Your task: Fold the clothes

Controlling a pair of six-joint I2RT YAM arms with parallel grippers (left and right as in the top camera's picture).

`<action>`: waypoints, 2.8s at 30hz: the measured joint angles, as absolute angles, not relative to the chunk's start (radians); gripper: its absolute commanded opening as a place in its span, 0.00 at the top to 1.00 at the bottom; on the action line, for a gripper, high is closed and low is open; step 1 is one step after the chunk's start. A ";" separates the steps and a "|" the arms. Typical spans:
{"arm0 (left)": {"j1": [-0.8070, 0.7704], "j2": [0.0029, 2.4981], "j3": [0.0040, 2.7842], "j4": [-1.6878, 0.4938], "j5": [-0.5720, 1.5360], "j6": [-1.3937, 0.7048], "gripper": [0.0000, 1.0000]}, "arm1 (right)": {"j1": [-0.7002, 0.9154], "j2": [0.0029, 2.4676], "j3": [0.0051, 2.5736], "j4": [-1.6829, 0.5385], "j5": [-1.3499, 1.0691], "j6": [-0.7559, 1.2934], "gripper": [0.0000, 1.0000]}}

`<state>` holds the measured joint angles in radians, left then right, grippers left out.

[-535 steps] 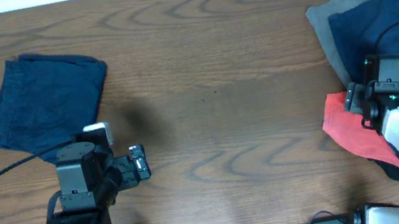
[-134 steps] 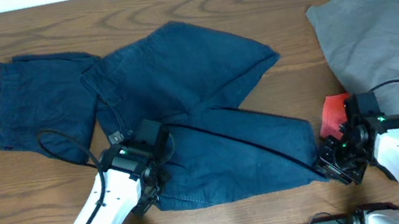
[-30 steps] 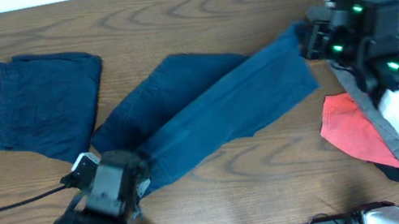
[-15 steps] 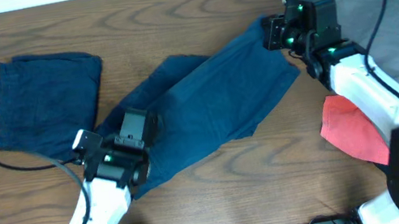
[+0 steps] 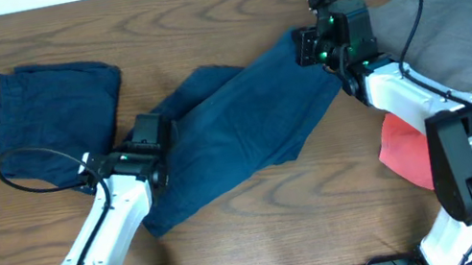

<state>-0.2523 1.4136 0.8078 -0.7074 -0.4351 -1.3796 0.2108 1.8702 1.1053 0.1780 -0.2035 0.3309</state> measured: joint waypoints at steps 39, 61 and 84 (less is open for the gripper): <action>-0.262 1.405 0.805 -0.728 -0.077 -0.892 0.26 | 0.145 1.935 1.108 -0.291 -0.216 0.233 0.97; -0.263 1.483 0.805 -0.778 -0.073 -0.828 0.26 | 0.071 1.863 1.110 -0.886 0.012 0.492 0.65; -0.263 1.483 0.805 -0.773 -0.073 -0.811 0.25 | 0.069 1.679 1.146 -0.784 -0.034 0.377 0.28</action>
